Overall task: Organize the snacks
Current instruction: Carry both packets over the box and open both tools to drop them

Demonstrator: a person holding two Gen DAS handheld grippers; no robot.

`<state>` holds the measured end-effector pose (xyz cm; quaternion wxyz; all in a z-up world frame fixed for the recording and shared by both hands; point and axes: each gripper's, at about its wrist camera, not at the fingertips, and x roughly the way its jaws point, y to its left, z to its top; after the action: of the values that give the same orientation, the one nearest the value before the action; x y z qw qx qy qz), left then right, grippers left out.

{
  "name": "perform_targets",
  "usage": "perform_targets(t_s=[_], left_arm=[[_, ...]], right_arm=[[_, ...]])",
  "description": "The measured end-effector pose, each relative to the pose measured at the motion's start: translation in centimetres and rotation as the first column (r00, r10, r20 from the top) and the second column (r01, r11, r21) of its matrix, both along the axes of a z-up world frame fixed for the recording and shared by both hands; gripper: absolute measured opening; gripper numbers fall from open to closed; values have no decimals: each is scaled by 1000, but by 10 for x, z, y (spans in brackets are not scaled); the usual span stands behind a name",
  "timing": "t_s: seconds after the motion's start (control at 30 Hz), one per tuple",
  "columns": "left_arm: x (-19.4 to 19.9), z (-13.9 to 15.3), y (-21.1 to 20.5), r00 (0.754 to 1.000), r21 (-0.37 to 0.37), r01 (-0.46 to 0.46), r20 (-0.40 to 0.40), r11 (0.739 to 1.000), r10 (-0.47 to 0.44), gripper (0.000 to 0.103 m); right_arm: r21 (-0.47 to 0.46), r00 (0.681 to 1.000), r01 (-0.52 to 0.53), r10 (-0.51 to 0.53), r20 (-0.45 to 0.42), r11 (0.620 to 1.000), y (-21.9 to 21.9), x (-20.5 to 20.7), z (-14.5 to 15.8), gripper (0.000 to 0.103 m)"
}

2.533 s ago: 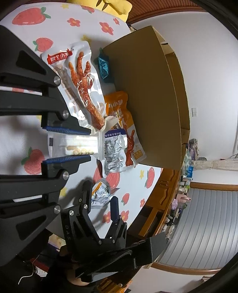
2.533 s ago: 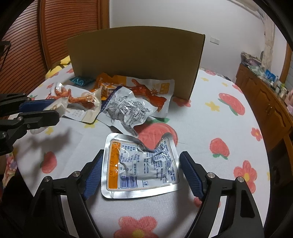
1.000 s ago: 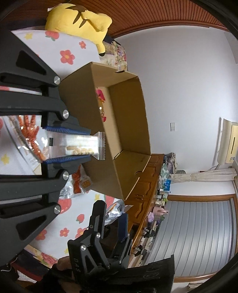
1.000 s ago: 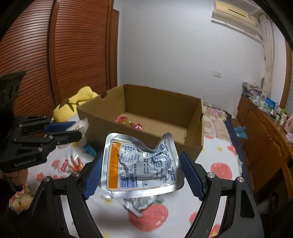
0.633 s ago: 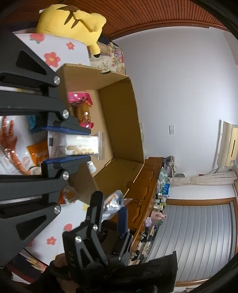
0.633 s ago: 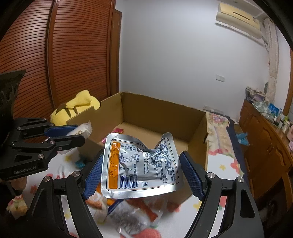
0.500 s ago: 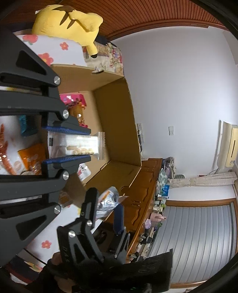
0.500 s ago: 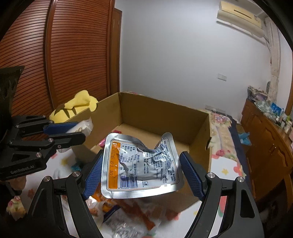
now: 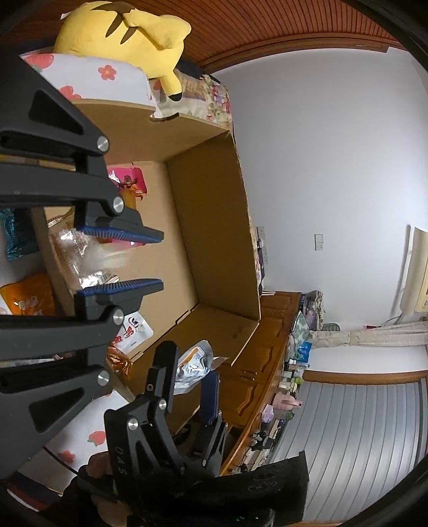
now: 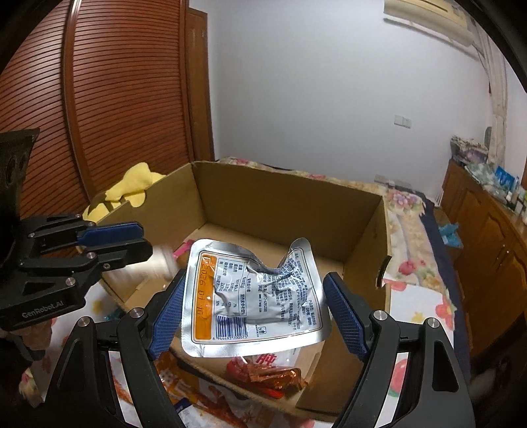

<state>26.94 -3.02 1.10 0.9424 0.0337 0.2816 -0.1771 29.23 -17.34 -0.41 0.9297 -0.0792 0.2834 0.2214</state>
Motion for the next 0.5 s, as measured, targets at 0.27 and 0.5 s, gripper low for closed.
perform_targets(t_s=[0.27,0.5], left_arm=[[3,-5,0,1000,2,4,-7,1000,-4,21],[1,-6,2,1000,8,3,-3,1000,-3,23]], right_arm=[[-7,1000,14,-14,-17,1000,3,10,-7,84],[-18,999,26,-26,-18,1000,5,9,-7,84]])
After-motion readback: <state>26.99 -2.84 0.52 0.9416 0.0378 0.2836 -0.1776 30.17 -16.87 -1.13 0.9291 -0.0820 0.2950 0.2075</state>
